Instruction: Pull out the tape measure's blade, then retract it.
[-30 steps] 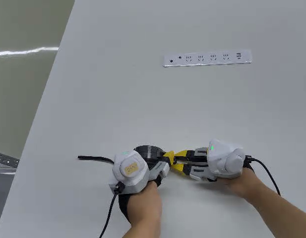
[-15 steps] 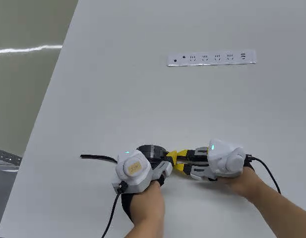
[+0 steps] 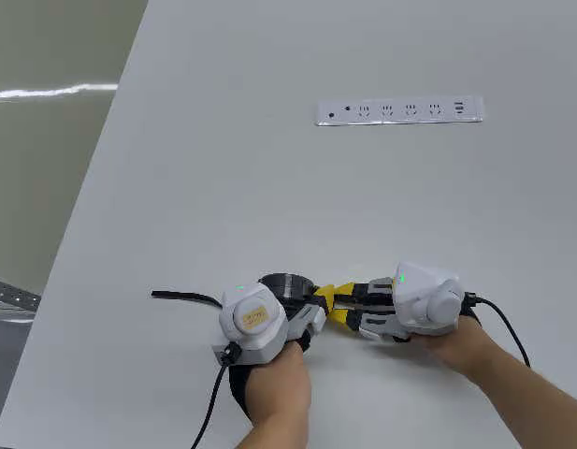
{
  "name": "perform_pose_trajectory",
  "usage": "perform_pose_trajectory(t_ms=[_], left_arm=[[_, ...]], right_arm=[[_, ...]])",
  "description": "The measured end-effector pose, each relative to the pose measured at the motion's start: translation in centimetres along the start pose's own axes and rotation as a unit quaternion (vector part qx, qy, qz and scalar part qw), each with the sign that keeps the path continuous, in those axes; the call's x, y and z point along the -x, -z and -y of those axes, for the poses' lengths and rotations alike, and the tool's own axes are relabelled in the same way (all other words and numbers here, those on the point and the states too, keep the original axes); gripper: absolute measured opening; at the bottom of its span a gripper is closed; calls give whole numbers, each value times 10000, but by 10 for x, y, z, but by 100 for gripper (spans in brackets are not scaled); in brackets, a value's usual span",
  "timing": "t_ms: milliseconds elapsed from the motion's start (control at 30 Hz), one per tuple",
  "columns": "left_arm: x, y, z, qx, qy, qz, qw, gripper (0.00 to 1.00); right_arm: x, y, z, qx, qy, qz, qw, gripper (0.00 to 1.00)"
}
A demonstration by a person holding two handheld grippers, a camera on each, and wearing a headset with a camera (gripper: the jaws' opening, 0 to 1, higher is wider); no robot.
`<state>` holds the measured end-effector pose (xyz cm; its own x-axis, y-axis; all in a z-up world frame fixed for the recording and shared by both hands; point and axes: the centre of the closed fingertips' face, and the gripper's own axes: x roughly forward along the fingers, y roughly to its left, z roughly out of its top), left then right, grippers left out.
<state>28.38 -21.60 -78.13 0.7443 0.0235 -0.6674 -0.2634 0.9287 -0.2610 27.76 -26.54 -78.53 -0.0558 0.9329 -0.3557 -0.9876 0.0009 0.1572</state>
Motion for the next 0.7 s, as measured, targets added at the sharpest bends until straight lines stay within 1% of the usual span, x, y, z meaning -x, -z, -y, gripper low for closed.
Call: perform_pose_trajectory(t_ms=[600, 700], left_arm=[[0, 0, 1, -82, 83, -36, 9999, 72], [0, 1, 1, -185, 131, -97, 9997, 72]], right_arm=[[0, 1, -1, -36, 27, -65, 10000, 14], [0, 1, -1, -12, 45, -88, 10000, 14]])
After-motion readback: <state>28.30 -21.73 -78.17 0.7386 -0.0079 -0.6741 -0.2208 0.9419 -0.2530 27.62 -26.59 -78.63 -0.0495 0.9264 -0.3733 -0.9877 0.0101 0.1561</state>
